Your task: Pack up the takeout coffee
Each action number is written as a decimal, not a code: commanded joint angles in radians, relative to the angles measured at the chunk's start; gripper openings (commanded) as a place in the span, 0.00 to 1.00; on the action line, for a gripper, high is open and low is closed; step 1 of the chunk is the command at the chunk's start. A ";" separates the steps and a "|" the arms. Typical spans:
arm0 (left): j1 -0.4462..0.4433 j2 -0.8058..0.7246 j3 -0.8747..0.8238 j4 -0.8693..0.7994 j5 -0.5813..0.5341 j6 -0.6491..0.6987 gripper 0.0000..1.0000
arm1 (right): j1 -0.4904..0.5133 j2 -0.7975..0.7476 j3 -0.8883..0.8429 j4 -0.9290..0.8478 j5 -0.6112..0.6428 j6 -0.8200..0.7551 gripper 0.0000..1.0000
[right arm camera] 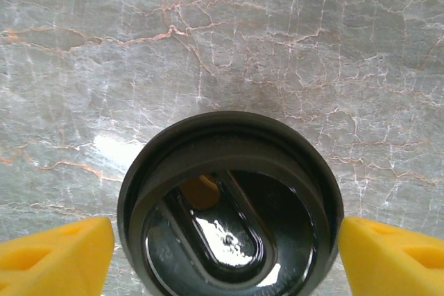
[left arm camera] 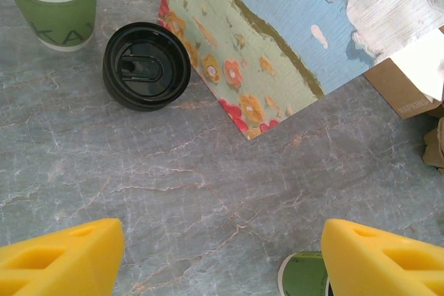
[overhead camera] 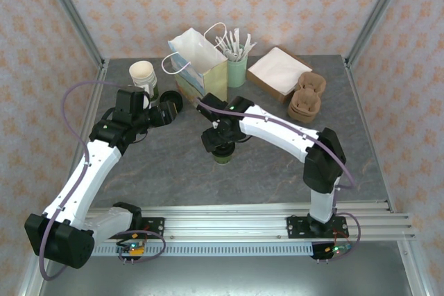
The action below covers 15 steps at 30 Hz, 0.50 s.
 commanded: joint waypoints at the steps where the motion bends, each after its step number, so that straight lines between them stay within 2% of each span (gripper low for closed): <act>1: 0.003 0.001 -0.007 0.018 0.041 -0.009 0.76 | -0.026 -0.130 0.019 -0.016 0.011 -0.001 0.84; 6: -0.037 0.008 -0.028 0.073 0.114 -0.035 0.76 | -0.103 -0.245 -0.105 0.058 -0.075 -0.028 0.84; 9: -0.093 0.018 -0.022 0.075 0.103 -0.029 0.76 | -0.196 -0.299 -0.155 0.097 -0.094 -0.009 0.84; 12: -0.153 0.030 -0.015 0.076 0.079 -0.027 0.76 | -0.286 -0.372 -0.211 0.210 -0.119 0.036 0.84; 15: -0.180 0.051 0.007 0.073 0.056 -0.026 0.76 | -0.310 -0.417 -0.222 0.326 -0.083 0.036 0.83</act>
